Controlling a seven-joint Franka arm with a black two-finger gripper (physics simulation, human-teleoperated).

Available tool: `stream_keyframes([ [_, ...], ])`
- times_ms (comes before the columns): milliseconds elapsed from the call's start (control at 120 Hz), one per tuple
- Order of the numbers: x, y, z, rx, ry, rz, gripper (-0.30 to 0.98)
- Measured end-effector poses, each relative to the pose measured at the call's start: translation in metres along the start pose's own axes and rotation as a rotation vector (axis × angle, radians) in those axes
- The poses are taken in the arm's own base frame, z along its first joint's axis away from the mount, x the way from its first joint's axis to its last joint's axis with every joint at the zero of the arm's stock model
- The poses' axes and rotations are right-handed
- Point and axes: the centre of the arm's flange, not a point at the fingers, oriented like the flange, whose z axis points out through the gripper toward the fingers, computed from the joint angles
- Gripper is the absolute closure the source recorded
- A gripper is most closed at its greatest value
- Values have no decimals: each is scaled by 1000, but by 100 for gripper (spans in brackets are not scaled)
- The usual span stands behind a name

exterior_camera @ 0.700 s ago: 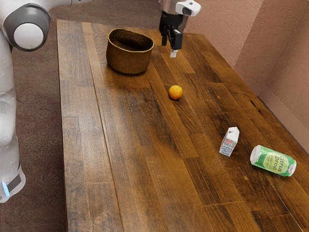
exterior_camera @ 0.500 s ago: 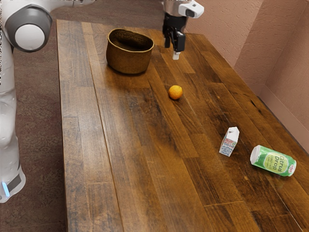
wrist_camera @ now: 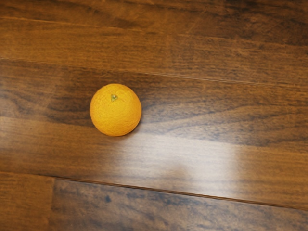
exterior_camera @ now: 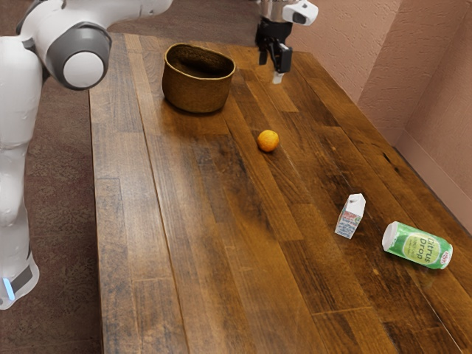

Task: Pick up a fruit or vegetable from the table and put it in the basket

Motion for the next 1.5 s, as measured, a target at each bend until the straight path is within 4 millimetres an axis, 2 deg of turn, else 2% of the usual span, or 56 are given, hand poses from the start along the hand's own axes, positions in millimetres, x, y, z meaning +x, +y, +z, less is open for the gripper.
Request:
stream_keyframes([
  [133,18,-12,0,29,16,-17,0],
  [200,28,-12,7,37,10,-16,0],
  [425,58,-2,67,28,-59,0,0],
  [625,63,-16,87,15,-83,-20,0],
  [700,61,-28,93,14,-93,-37,0],
  [817,61,-54,118,9,-130,-72,0],
  [950,67,-57,146,3,-161,-72,0],
  [1075,68,-63,154,-2,-167,-77,0],
  [1217,72,-61,156,-4,-161,-69,0],
  [1500,81,-52,173,-17,-164,-51,0],
])
